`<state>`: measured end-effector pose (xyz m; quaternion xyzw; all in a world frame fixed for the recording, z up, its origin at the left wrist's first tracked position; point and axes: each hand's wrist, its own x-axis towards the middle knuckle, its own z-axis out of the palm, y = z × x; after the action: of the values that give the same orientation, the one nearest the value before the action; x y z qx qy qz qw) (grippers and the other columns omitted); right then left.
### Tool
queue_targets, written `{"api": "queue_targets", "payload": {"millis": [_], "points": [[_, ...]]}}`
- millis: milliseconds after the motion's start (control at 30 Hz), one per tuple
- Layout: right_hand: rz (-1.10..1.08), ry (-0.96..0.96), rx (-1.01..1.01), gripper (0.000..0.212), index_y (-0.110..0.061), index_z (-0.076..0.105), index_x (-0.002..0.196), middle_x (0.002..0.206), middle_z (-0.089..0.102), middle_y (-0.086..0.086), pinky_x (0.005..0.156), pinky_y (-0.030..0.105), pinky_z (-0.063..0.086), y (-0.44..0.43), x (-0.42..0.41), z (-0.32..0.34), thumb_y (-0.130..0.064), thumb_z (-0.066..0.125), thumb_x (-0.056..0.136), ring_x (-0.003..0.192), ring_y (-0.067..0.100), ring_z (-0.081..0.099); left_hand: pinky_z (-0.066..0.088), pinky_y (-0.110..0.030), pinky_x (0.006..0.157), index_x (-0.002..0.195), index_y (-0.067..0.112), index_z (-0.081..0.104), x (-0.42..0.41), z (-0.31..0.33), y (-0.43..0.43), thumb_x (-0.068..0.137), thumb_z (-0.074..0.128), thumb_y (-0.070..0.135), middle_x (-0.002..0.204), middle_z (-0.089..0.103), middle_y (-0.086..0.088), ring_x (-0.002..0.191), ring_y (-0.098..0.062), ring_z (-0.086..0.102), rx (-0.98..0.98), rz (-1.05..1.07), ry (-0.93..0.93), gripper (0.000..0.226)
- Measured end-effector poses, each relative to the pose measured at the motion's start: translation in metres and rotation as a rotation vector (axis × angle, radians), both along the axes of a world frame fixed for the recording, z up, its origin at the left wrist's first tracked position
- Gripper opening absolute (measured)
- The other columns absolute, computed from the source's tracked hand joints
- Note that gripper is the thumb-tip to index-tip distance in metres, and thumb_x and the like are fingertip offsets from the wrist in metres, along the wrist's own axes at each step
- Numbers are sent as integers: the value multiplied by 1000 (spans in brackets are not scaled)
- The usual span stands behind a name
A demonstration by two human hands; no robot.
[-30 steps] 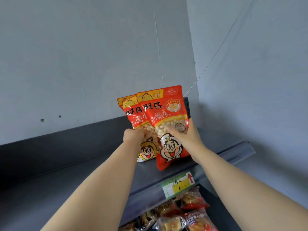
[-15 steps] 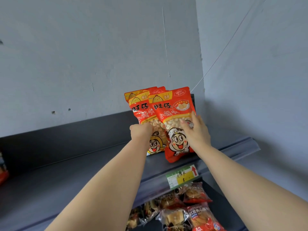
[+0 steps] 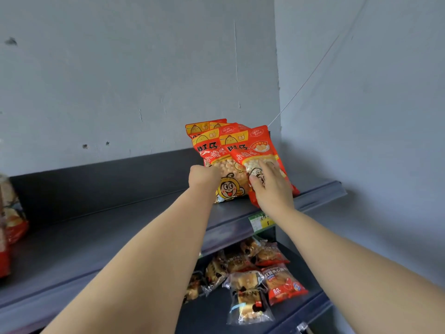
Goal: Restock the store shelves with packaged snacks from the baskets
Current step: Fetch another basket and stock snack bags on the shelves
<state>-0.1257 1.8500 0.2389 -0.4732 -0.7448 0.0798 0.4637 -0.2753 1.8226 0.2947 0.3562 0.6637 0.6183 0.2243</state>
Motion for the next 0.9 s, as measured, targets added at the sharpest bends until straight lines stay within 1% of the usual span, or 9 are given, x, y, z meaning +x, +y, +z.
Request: {"api": "queue_targets", "payload": {"millis": [33, 100, 167, 300, 433, 500, 633, 800, 900], "points": [[0, -24, 14, 54, -23, 29, 151, 160, 25, 1, 117, 49, 23, -8, -1, -3, -43, 36, 102, 149, 22, 14, 52, -32, 63, 71, 13, 44, -1, -2, -4, 89, 49, 2, 80, 51, -5, 68, -21, 47, -1, -7, 37, 22], [1, -98, 33, 52, -21, 31, 150, 158, 29, 1, 115, 50, 26, -24, -2, -8, -40, 38, 102, 149, 23, 15, 52, -30, 68, 73, 12, 56, -1, -5, -22, 88, 47, 0, 82, 55, -5, 72, -21, 51, -24, -17, 131, 21], [-2, -186, 35, 50, -23, 32, 150, 159, 27, 2, 117, 49, 23, -39, -1, -14, -37, 40, 102, 149, 24, 13, 51, -32, 71, 91, 10, 67, 0, -6, -40, 89, 44, -1, 86, 58, -4, 77, -22, 53, -26, -1, 226, 26], [24, -324, 11, 48, -24, 33, 150, 162, 18, 2, 119, 48, 15, -67, 5, -23, -32, 40, 103, 150, 23, 5, 47, -28, 65, 102, 17, 66, 3, -4, -80, 91, 47, -1, 86, 55, 2, 69, -11, 52, -72, -3, 486, 29], [61, -441, -6, 50, -21, 33, 149, 160, 22, 3, 119, 49, 17, -98, 14, -32, -34, 42, 102, 150, 22, 9, 52, -32, 80, 106, 19, 68, 4, -16, -123, 89, 55, 3, 105, 64, 1, 96, -20, 60, -170, 10, 707, 27], [95, -483, -53, 52, -20, 31, 150, 160, 24, 5, 118, 47, 19, -117, 19, -38, -36, 42, 101, 149, 23, 14, 53, -32, 78, 109, 23, 68, 4, -28, -147, 88, 54, 5, 114, 66, 2, 100, -20, 61, -217, 34, 790, 31], [192, -532, -165, 52, -17, 32, 149, 155, 32, 5, 111, 45, 31, -162, 27, -55, -34, 44, 101, 144, 24, 26, 44, -27, 67, 117, 27, 65, 1, -55, -205, 89, 52, 6, 120, 63, 4, 92, -18, 60, -311, 122, 818, 38], [310, -696, -208, 47, -16, 40, 143, 143, 45, 5, 100, 42, 41, -220, 26, -88, -37, 43, 101, 134, 26, 38, 47, -31, 83, 121, 23, 65, -7, -98, -297, 89, 62, 14, 124, 64, -1, 112, -23, 59, -514, 163, 818, 34], [387, -742, -235, 47, -15, 45, 141, 144, 45, 7, 103, 41, 40, -258, 17, -108, -38, 45, 100, 134, 28, 40, 49, -33, 93, 123, 17, 65, -16, -124, -357, 87, 69, 19, 125, 64, -3, 115, -25, 59, -651, 172, 752, 36]]}}
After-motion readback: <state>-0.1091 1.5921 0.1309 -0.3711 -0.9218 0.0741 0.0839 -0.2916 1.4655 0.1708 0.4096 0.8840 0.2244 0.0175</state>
